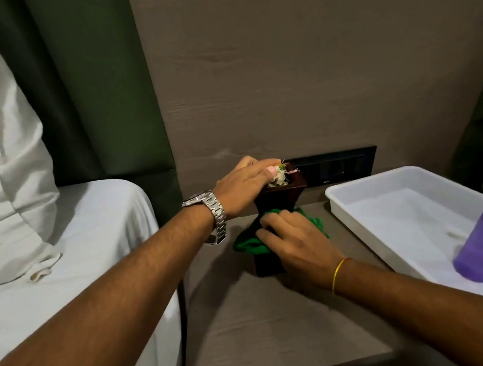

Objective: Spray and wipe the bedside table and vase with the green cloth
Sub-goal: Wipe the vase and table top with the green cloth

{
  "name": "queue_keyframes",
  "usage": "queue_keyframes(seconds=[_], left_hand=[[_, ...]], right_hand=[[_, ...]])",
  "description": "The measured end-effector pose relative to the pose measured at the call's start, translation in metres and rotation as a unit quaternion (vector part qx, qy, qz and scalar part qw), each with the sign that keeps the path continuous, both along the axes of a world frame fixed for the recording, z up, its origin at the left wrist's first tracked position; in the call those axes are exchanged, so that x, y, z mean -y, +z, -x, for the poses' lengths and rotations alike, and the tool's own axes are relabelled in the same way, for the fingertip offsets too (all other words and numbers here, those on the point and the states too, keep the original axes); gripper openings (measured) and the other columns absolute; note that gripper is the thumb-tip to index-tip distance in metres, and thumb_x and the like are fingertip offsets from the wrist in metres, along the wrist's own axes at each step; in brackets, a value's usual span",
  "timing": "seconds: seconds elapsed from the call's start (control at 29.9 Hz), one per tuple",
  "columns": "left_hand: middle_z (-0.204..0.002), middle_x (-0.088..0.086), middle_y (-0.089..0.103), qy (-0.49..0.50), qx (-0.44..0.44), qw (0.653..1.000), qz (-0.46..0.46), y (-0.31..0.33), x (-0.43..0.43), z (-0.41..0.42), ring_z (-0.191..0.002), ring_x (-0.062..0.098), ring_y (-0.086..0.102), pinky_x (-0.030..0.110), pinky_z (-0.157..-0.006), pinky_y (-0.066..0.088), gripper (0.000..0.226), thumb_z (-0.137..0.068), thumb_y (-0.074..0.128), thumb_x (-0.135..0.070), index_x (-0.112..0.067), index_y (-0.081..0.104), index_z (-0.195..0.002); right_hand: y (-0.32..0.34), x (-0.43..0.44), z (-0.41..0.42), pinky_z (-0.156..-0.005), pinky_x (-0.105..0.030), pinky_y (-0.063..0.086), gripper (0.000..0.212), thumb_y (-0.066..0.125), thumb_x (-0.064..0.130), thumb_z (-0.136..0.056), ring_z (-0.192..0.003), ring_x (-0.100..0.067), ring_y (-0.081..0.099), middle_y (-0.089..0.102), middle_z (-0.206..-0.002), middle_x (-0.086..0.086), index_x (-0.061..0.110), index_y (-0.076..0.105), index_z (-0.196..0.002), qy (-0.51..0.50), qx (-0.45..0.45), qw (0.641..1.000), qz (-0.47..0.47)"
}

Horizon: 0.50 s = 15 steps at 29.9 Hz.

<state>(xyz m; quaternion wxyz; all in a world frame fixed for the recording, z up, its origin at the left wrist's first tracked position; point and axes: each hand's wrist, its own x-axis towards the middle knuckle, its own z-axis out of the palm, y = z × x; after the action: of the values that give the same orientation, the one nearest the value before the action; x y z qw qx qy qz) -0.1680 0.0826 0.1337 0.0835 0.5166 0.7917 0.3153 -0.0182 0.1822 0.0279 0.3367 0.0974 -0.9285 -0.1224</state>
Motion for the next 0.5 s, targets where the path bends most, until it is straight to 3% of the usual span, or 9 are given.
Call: queue_keyframes(seconds=[0.13, 0.33, 0.5], left_hand=[[-0.122, 0.002, 0.051, -0.008, 0.001, 1.0, 0.0, -0.004, -0.002, 0.003, -0.112, 0.02, 0.057, 0.042, -0.101, 0.045, 0.044, -0.111, 0.037, -0.046, -0.038, 0.05, -0.152], [-0.125, 0.001, 0.051, -0.01, -0.009, 1.0, 0.005, -0.006, -0.003, 0.003, -0.112, 0.017, 0.055, 0.033, -0.087, 0.042, 0.046, -0.11, 0.036, -0.05, -0.039, 0.048, -0.153], [-0.12, -0.001, 0.049, -0.007, -0.014, 1.0, -0.001, -0.003, -0.003, 0.002, -0.111, 0.019, 0.057, 0.037, -0.093, 0.044, 0.044, -0.111, 0.038, -0.047, -0.037, 0.05, -0.152]], right_hand=[[-0.024, 0.003, -0.007, -0.07, -0.046, 0.052, 0.024, 0.066, 0.01, -0.084, -0.092, -0.029, 0.055, 0.059, -0.113, -0.011, 0.007, 0.072, -0.107, 0.002, 0.128, 0.989, 0.079], [-0.033, -0.002, -0.017, -0.072, -0.04, 0.048, 0.019, 0.063, 0.004, -0.075, -0.094, -0.023, 0.052, 0.057, -0.112, -0.006, 0.008, 0.069, -0.092, 0.015, 0.25, 0.956, 0.154], [-0.012, -0.003, -0.013, -0.08, -0.03, 0.052, 0.026, 0.061, -0.007, -0.075, -0.095, -0.023, 0.067, 0.068, -0.107, -0.009, 0.003, 0.08, -0.09, 0.032, 0.351, 0.88, 0.317]])
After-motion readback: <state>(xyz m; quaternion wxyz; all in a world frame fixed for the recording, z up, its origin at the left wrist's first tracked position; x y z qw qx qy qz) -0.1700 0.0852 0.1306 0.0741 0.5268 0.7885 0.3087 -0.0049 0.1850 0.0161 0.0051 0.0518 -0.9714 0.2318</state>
